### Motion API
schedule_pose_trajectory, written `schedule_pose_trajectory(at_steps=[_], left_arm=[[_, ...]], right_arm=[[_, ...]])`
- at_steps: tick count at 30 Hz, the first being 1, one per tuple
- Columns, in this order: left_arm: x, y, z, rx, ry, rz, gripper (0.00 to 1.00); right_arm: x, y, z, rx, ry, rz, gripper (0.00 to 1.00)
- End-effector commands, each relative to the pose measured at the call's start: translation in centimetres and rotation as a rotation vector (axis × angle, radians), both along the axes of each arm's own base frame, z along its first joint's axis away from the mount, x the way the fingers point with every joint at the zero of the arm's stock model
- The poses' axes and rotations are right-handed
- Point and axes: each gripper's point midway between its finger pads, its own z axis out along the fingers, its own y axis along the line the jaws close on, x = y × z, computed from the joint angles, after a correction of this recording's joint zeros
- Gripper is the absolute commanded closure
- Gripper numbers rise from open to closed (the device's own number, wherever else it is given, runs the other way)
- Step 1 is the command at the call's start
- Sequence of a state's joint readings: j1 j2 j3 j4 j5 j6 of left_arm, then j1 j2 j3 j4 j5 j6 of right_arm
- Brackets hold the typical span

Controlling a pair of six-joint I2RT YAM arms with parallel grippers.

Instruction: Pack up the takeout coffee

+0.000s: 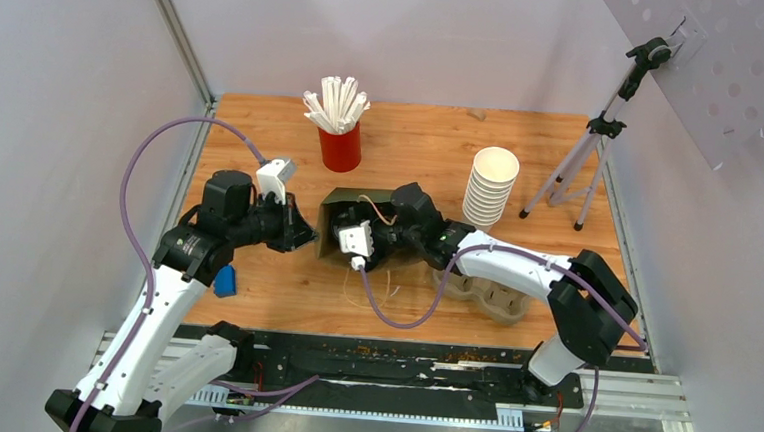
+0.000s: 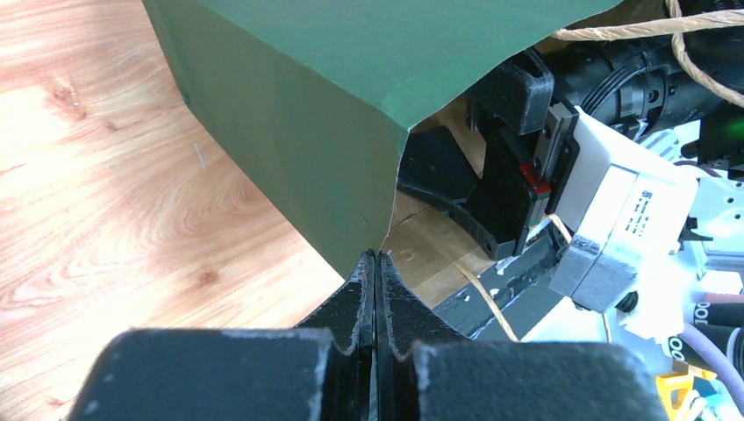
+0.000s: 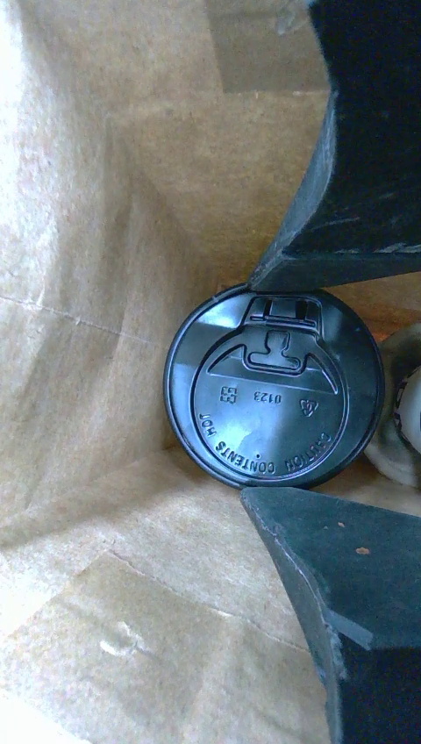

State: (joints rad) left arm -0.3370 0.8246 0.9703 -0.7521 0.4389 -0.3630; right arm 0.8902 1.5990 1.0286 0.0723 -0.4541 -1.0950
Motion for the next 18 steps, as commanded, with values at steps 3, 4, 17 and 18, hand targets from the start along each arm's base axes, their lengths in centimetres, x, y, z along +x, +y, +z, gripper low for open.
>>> schedule_pose_trajectory(at_steps=[3, 4, 17, 18], left_arm=[[-0.2, -0.3, 0.5, -0.022, -0.01, -0.01, 1.0], [-0.2, -0.3, 0.5, -0.024, -0.011, -0.011, 1.0], [-0.3, -0.6, 0.1, -0.034, 0.0, -0.02, 1.0], [-0.3, -0.6, 0.1, -0.036, -0.001, -0.02, 1.0]], right_arm=[[0.8, 0.7, 0.7, 0.013, -0.048, 0.014, 0.3], [0.9, 0.6, 0.4, 0.003, -0.045, 0.011, 0.3], [1.8, 0.4, -1.2, -0.024, -0.016, -0.022, 0.3], [2.0, 0.4, -1.3, -0.029, -0.017, -0.027, 0.3]])
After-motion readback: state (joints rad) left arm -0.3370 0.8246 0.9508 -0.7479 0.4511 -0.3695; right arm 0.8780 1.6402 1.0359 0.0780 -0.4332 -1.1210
